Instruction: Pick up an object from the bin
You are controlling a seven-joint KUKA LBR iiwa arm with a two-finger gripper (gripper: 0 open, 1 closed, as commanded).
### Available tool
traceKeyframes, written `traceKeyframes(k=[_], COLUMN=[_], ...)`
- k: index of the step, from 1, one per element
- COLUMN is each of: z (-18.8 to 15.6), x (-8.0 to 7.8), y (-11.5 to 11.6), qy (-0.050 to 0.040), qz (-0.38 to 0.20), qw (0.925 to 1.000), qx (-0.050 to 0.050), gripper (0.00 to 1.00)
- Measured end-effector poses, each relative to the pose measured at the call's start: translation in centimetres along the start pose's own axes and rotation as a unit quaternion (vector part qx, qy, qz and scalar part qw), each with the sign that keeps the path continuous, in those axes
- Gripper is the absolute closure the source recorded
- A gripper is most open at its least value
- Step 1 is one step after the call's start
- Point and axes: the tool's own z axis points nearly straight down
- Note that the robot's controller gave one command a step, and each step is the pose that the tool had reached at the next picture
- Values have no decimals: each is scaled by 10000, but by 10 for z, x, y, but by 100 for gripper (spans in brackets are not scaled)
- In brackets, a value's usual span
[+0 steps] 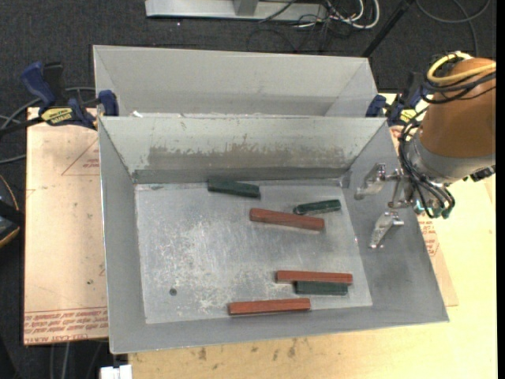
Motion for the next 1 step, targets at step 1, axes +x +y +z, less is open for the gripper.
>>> traceKeyframes(k=[1], z=[-4], x=[-2], y=[1], qy=[-38], qz=[-14], qw=[10000], qx=[6], gripper=[0])
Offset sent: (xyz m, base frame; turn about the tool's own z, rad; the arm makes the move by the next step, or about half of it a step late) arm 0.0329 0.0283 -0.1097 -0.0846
